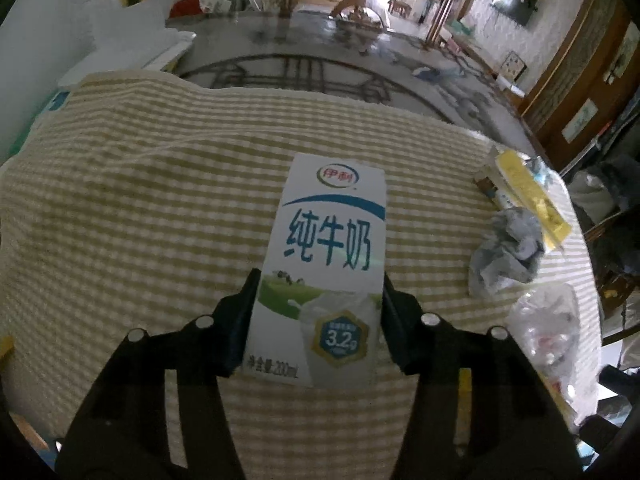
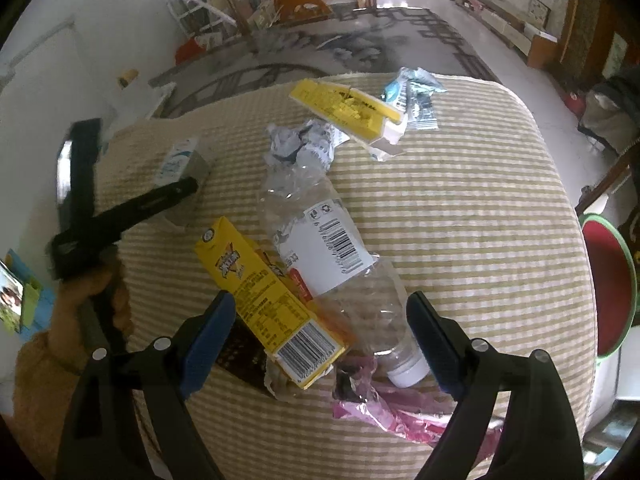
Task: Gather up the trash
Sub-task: 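Grasp the white milk carton with the left gripper while the right gripper approaches the yellow tea carton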
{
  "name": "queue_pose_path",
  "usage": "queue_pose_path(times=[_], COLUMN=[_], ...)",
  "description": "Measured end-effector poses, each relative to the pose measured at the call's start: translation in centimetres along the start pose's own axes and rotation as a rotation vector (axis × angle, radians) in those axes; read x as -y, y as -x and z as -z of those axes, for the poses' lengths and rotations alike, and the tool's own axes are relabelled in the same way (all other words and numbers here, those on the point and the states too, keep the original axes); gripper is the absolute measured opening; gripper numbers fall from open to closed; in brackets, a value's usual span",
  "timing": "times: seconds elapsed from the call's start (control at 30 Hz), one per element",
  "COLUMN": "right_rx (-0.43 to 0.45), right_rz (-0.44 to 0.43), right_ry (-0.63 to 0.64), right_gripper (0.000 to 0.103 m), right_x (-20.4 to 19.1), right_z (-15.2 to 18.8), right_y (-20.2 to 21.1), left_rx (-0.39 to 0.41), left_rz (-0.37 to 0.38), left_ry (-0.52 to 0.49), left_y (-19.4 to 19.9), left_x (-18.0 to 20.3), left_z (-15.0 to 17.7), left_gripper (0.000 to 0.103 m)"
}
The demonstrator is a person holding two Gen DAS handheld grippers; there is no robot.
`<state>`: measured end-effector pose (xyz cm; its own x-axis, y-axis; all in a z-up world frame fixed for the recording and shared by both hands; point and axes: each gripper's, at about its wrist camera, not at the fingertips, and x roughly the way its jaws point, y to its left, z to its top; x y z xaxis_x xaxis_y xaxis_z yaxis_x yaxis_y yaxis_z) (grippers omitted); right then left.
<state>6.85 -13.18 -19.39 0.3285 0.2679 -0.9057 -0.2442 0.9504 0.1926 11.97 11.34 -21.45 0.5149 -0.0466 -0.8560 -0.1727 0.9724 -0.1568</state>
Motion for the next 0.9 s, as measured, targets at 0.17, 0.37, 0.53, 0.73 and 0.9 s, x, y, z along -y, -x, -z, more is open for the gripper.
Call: queue_pose_path(times=[0.17, 0.37, 0.53, 0.73, 0.9], right_rx=[-0.025, -0.042, -0.049, -0.053, -0.04], right_rz=[0.013, -0.008, 0.002, 0.014, 0.006], right_ry=[0.056, 0.12, 0.174, 0.196, 0.203], right_gripper=[0.085, 0.085, 0.085, 0.086, 0.085], right_x=[-1.0, -2.3, -3.6, -3.9, -4.3], right_z=[-0.4, -1.2, -1.5, -1.3, -1.1], right_y=[-1.7, -3.4, -3.9, -4.3, -3.9], left_rx=[0.013, 0.001, -0.037, -0.045, -0.029], left_rz=[0.021, 0.024, 0.021, 0.017, 0.012], left_ry=[0.016, 0.036, 0.063, 0.065, 0.062], left_y=[1.7, 1.9, 0.4, -0.4, -0.4], left_x=[-0.6, -1.1, -1.5, -1.2, -1.1], left_z=[1.0, 1.4, 1.6, 1.7, 1.9], left_gripper=[0.053, 0.053, 0.053, 0.055, 0.054])
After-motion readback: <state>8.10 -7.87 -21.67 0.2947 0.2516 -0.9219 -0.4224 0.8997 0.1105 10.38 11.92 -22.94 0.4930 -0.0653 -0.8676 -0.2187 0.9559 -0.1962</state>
